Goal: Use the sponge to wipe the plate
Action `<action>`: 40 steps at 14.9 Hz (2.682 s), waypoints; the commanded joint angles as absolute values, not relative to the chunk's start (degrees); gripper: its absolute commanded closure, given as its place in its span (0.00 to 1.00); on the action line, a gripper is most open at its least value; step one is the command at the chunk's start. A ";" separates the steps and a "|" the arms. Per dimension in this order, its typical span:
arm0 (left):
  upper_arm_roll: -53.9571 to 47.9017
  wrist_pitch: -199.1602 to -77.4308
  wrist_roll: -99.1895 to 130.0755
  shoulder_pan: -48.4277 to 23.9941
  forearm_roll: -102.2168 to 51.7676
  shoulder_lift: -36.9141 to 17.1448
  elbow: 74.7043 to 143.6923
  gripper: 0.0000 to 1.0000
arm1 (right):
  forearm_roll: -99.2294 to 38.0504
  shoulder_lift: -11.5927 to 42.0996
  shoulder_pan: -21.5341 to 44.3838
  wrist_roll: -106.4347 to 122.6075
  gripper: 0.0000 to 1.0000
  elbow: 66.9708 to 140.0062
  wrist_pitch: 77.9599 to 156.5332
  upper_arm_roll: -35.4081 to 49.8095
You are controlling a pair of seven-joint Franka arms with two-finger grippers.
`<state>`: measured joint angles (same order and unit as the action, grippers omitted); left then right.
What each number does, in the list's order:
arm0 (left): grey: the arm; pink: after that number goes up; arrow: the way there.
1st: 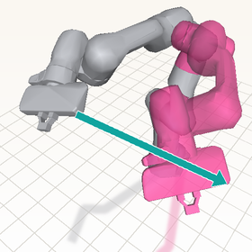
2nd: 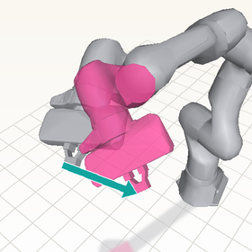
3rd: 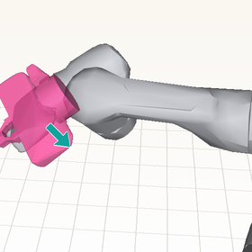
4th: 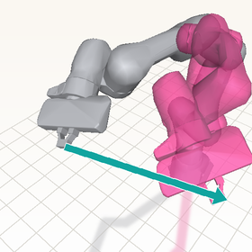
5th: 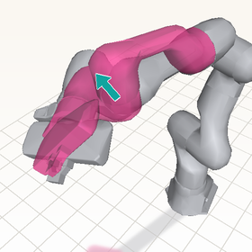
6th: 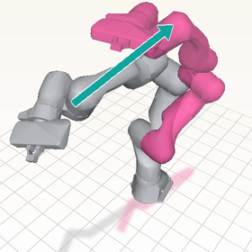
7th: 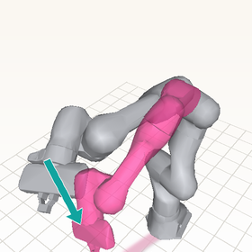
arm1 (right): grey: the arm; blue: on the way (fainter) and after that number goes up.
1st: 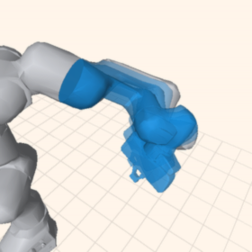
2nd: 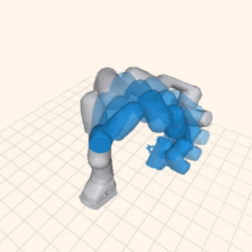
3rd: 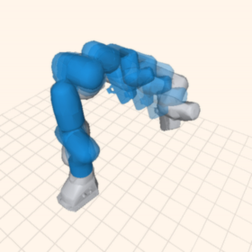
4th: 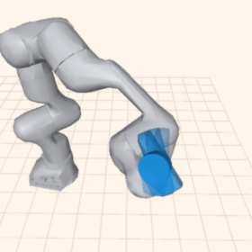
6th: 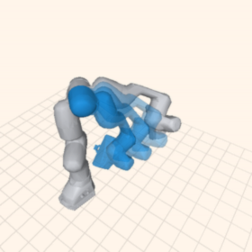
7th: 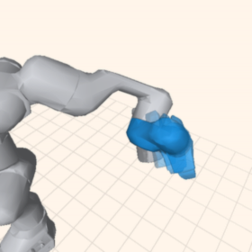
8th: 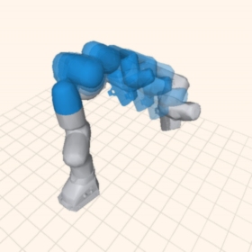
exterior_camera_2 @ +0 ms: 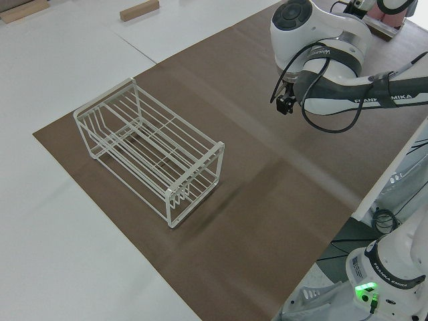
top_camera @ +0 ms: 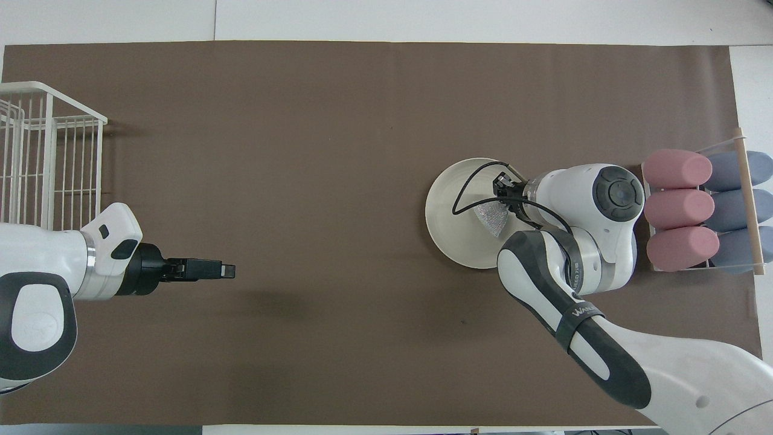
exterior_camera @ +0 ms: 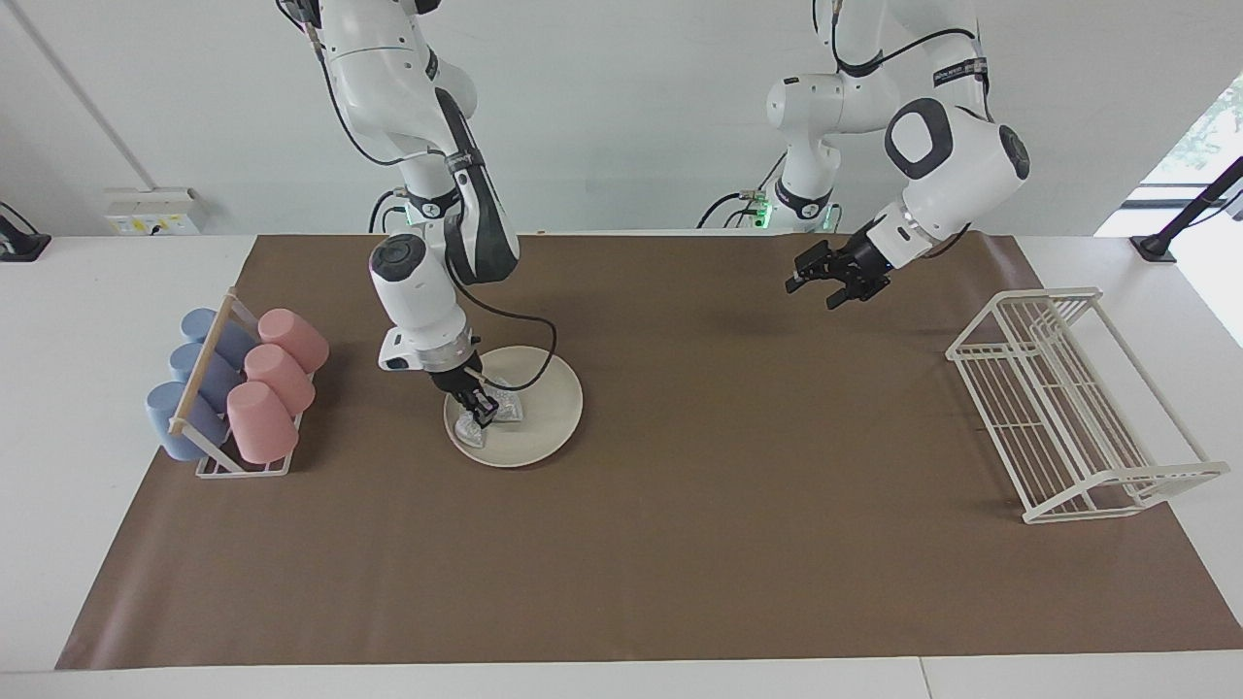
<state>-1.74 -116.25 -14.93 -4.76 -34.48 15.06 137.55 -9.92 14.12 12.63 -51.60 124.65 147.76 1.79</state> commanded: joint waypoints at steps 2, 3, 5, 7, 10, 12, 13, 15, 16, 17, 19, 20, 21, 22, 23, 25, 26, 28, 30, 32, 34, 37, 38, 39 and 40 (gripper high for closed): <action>-2.11 -116.19 -13.71 -4.48 -33.22 14.33 136.49 0.00 | -9.84 14.06 16.42 -59.30 1.00 125.86 148.89 2.29; -2.02 -116.19 -13.62 -4.48 -33.14 14.33 136.49 0.00 | -9.84 14.06 18.44 -62.37 1.00 125.86 148.80 2.29; -2.02 -116.28 -13.62 -4.48 -33.22 14.33 136.49 0.00 | -9.84 13.89 20.56 -65.91 1.00 125.95 148.89 2.29; -2.11 -116.63 -13.62 -4.48 -33.22 14.33 136.49 0.00 | -9.84 13.89 20.39 -65.57 1.00 125.95 148.89 2.29; -2.11 -116.81 -13.62 -4.57 -33.22 14.33 136.49 0.00 | -9.84 13.97 20.22 -65.83 1.00 125.69 148.80 2.29; -2.02 -116.81 -13.62 -4.57 -33.13 14.33 136.49 0.00 | -10.02 13.36 20.21 -66.27 1.00 124.55 148.10 2.20; -2.11 -116.81 -13.54 -4.57 -33.22 14.33 136.49 0.00 | -10.02 12.58 20.48 -67.84 1.00 123.67 147.40 2.28; -2.11 -116.98 -12.49 -4.66 -33.22 14.33 136.49 0.00 | -9.93 9.86 20.83 -73.71 1.00 120.52 141.02 2.37; -2.20 -117.24 -11.09 -4.66 -33.22 14.24 136.41 0.00 | -9.93 8.89 21.35 -75.83 1.00 118.41 136.71 2.37; -2.20 -117.68 -9.68 -4.66 -33.48 14.15 136.23 0.00 | -9.93 8.35 22.31 -77.68 1.00 115.60 132.15 2.37; -2.20 -117.43 -9.67 -4.92 -38.89 13.63 135.97 0.00 | -9.93 8.26 24.16 -82.76 1.00 111.29 127.28 2.37; -2.20 -116.90 -9.93 -5.18 -44.68 13.62 135.44 0.00 | -9.84 8.09 25.39 -87.67 1.00 109.70 126.40 2.37; -2.20 -116.37 -10.19 -5.97 -47.78 13.62 135.35 0.00 | -9.58 7.56 26.36 -91.28 1.00 108.21 124.73 2.37; -2.20 -115.41 -10.89 -6.41 -50.60 13.71 135.18 0.00 | -9.32 6.78 28.19 -94.71 1.00 106.45 121.67 2.37; -2.20 -113.92 -11.68 -6.42 -55.15 13.71 134.91 0.00 | -9.14 6.16 30.39 -97.70 1.00 105.13 118.77 2.29; -2.20 -110.14 -14.14 -6.33 -64.03 14.23 134.82 0.00 | -6.96 4.40 33.39 -103.25 1.00 104.59 116.72 2.28; -2.20 -108.82 -14.76 -6.33 -66.68 14.33 134.91 0.00 | -5.81 4.13 34.01 -104.58 1.00 105.20 117.07 2.46; -2.20 -106.19 -16.25 -6.42 -73.79 14.33 135.09 0.00 | -5.98 4.30 33.93 -105.20 1.00 105.29 118.73 2.46; -2.20 -105.12 -17.66 -7.72 -77.59 14.24 135.52 0.00 | -5.98 4.39 34.01 -106.52 1.00 105.29 119.96 2.46; -2.20 -105.73 -21.17 -10.36 -84.95 13.45 136.23 0.00 | -5.89 4.57 34.89 -109.49 1.00 105.12 120.49 2.55; -2.20 -110.01 -21.71 -14.21 -89.10 12.05 135.97 0.00 | -5.89 5.09 36.30 -111.79 1.00 104.68 121.55 2.46; -2.11 -118.10 -24.08 -21.78 -92.90 11.60 136.05 0.00 | -5.19 6.94 36.30 -114.17 1.00 101.61 121.21 2.46; -2.11 -118.30 -25.04 -21.97 -92.90 11.17 136.23 0.00 | -5.19 7.03 36.39 -114.43 1.00 101.08 121.20 2.46; -1.94 -117.87 -25.40 -21.62 -92.81 10.99 136.23 0.00 | -5.01 7.12 36.39 -114.43 1.00 101.07 121.11 2.46; -1.93 -118.04 -25.40 -21.53 -92.73 10.90 136.23 0.00 | -5.01 7.12 36.30 -114.35 1.00 101.07 121.11 2.46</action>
<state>-3.00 -117.42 -23.60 -21.26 -91.85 11.20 136.00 -6.89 6.00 36.40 -112.61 102.80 121.43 2.37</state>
